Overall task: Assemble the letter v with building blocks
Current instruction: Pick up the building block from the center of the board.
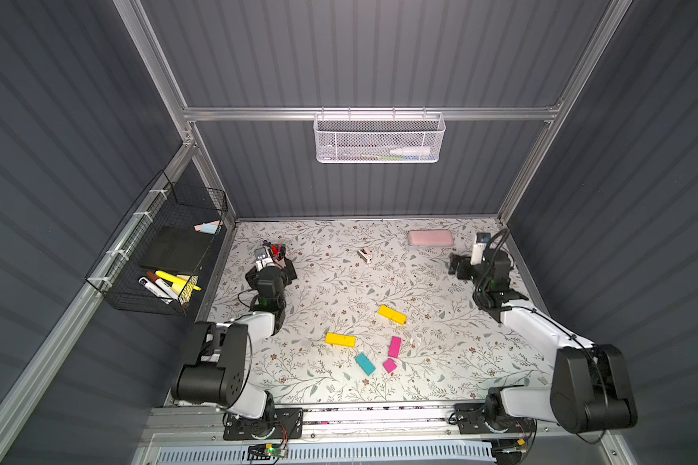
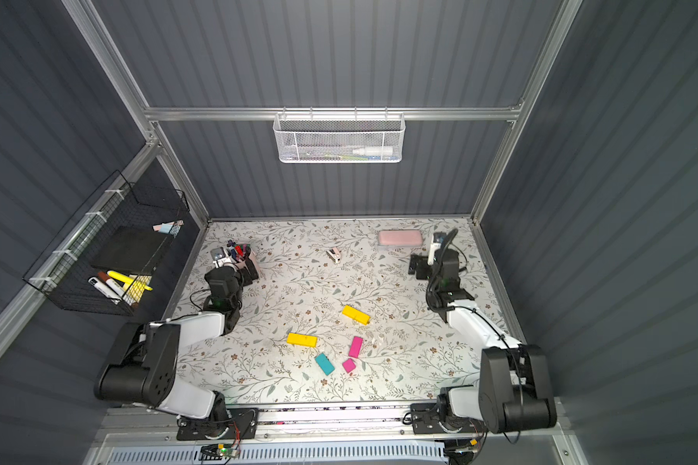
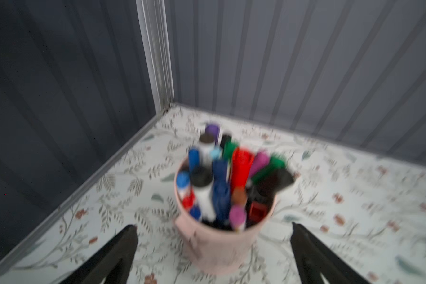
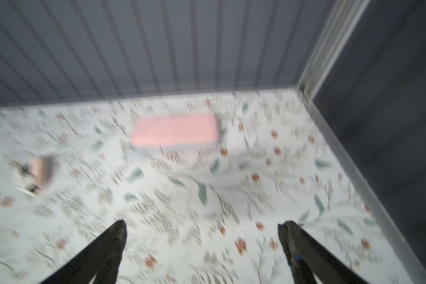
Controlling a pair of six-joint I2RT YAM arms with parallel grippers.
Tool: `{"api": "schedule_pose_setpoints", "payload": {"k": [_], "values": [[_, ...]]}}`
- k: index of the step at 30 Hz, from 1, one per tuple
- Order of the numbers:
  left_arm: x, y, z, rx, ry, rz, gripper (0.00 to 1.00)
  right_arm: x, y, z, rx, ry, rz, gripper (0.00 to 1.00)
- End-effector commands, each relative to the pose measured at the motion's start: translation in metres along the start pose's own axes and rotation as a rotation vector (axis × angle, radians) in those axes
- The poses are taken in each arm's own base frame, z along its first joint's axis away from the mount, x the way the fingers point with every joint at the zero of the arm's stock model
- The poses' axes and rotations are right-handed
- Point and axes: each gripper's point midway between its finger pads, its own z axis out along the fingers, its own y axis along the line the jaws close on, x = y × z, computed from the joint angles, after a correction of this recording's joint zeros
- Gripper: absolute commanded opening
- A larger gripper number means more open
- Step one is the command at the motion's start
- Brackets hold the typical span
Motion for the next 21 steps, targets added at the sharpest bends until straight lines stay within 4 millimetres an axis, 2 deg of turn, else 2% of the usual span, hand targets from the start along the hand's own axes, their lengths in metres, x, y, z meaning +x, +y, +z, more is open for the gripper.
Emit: {"api": "schedule_pose_setpoints", "payload": {"k": [1, 3, 4, 5, 8, 9, 11, 13, 15, 17, 21], "values": [[-0.025, -0.004, -0.011, 0.011, 0.048, -0.183, 0.99, -0.027, 0.036, -0.029, -0.028, 0.111, -0.027, 0.99], [-0.036, -0.021, -0.012, 0.070, 0.110, -0.216, 1.00, -0.039, 0.041, -0.030, -0.013, 0.104, 0.192, 0.99], [-0.038, -0.026, -0.011, 0.072, 0.159, -0.234, 0.99, -0.033, 0.046, -0.028, -0.044, 0.136, 0.299, 0.99], [-0.038, -0.031, -0.010, 0.078, 0.206, -0.238, 0.99, -0.026, 0.062, -0.023, -0.155, 0.164, 0.281, 0.99], [-0.036, -0.036, -0.007, 0.047, 0.302, -0.207, 0.99, 0.009, 0.114, -0.018, -0.491, 0.257, 0.148, 0.99], [-0.033, -0.038, -0.009, 0.031, 0.324, -0.189, 0.99, 0.025, 0.125, -0.018, -0.519, 0.312, 0.096, 0.99], [-0.031, -0.039, -0.013, -0.001, 0.354, -0.181, 1.00, 0.056, 0.138, -0.023, -0.465, 0.436, -0.030, 0.99], [-0.028, -0.036, -0.016, -0.031, 0.382, -0.200, 0.99, 0.083, 0.156, -0.038, -0.435, 0.521, -0.198, 0.99], [-0.027, -0.036, -0.017, -0.032, 0.394, -0.208, 1.00, 0.109, 0.167, -0.055, -0.409, 0.589, -0.316, 0.99], [-0.024, -0.040, -0.016, -0.013, 0.403, -0.214, 0.99, 0.128, 0.173, -0.067, -0.417, 0.647, -0.353, 0.99], [-0.022, -0.050, -0.014, 0.026, 0.430, -0.218, 1.00, 0.159, 0.179, -0.090, -0.447, 0.769, -0.411, 0.99]]}}
